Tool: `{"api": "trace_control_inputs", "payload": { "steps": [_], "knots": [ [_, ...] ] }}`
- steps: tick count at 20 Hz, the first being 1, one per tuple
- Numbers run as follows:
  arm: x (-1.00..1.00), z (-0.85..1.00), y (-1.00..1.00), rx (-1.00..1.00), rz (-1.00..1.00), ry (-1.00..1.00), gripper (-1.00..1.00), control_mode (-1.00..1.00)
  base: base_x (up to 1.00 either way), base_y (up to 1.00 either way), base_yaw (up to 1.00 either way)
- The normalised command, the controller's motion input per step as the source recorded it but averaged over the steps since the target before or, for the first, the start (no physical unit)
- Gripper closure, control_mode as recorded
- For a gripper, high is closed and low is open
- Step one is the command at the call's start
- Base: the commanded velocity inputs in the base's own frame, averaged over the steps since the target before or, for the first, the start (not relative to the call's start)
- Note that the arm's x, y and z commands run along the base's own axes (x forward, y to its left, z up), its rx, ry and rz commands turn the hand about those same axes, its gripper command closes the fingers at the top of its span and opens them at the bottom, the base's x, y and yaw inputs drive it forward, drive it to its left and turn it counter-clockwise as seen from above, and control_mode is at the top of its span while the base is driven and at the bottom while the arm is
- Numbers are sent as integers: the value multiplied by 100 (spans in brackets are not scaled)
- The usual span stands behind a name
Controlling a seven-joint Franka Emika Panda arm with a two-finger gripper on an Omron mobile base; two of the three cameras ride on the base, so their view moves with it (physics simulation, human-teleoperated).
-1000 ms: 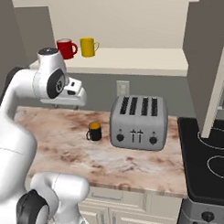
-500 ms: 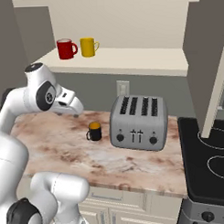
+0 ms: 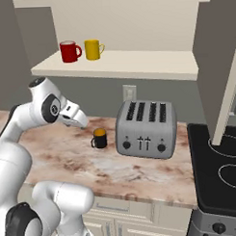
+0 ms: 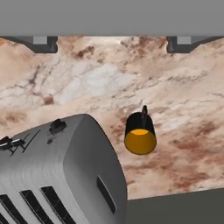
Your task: Pick the mug on the counter and place it in the cabinet with the handle facing the right, like the mugs already inside.
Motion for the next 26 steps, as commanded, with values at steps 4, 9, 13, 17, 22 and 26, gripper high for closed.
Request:
{"api": "trace_control_inputs", "payload": {
  "steps": [4, 9, 13, 17, 22, 26],
  "knots": [
    [24, -28, 0, -1, 0, -14, -100, -100, 0, 0, 0],
    [25, -38, 0, -2, 0, -13, -100, -100, 0, 0, 0],
    [22, -39, 0, 2, 0, -3, -100, -100, 0, 0, 0],
    [21, -35, 0, 4, 0, -1, -100, -100, 0, 0, 0],
    [24, -42, 0, 0, 0, -1, -100, -100, 0, 0, 0],
    [21, -36, 0, 0, 0, -5, -100, -100, 0, 0, 0]
  ]
}}
